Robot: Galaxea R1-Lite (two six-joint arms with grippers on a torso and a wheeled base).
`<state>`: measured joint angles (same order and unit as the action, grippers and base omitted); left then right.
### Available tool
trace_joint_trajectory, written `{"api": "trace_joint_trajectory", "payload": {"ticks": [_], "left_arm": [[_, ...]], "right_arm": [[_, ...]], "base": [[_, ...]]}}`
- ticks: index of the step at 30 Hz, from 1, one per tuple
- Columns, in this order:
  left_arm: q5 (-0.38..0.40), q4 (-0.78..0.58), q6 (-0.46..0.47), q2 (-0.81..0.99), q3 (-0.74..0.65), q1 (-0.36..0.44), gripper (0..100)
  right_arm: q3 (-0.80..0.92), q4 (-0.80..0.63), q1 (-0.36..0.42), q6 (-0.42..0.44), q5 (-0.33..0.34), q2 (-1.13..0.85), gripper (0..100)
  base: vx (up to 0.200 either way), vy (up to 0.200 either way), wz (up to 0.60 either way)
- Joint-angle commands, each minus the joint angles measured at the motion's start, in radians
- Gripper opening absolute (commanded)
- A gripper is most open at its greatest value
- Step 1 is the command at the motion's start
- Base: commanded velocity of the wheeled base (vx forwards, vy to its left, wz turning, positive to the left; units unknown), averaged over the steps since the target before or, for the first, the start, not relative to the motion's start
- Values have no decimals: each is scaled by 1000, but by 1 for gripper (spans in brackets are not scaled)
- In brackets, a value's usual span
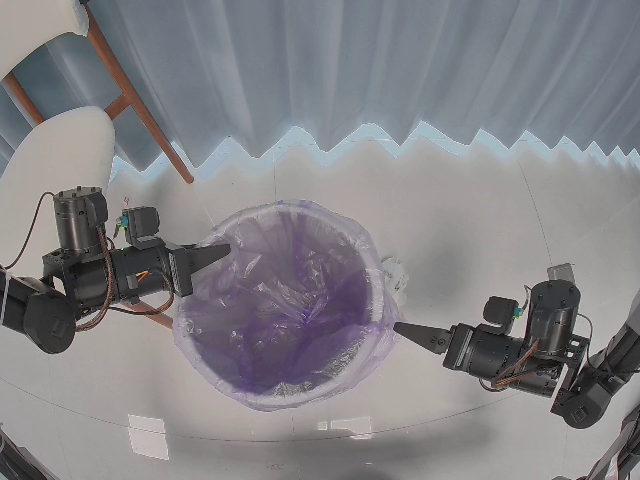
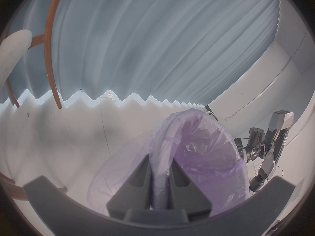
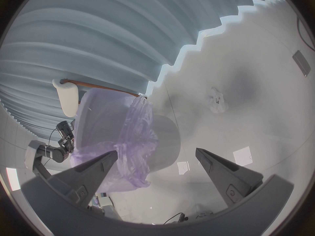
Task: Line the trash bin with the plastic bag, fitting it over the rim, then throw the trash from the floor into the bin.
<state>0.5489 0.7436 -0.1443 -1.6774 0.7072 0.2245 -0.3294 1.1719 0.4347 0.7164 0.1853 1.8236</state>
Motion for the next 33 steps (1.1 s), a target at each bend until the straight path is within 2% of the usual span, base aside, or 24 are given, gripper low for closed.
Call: {"api": "trace_joint_trajectory", "payload": {"ticks": [1, 11, 18, 27, 33], "left_arm": [[0, 0, 2, 2, 0, 3, 0], [2, -1, 2, 1, 0, 3, 0], [0, 0, 0, -1, 0, 3, 0], [0, 0, 2, 1, 0, 3, 0], [0, 0, 2, 4, 0, 10, 0]], "right_arm": [[-20, 34, 1, -11, -21, 94, 100], [-30, 45, 7, -12, -21, 92, 100], [61, 160, 84, -12, -23, 71, 100], [67, 175, 90, -12, -23, 83, 100], [10, 176, 88, -11, -69, 134, 100]], "base": [[0, 0, 0], [0, 0, 0], [0, 0, 0], [0, 0, 0], [0, 0, 0]]}}
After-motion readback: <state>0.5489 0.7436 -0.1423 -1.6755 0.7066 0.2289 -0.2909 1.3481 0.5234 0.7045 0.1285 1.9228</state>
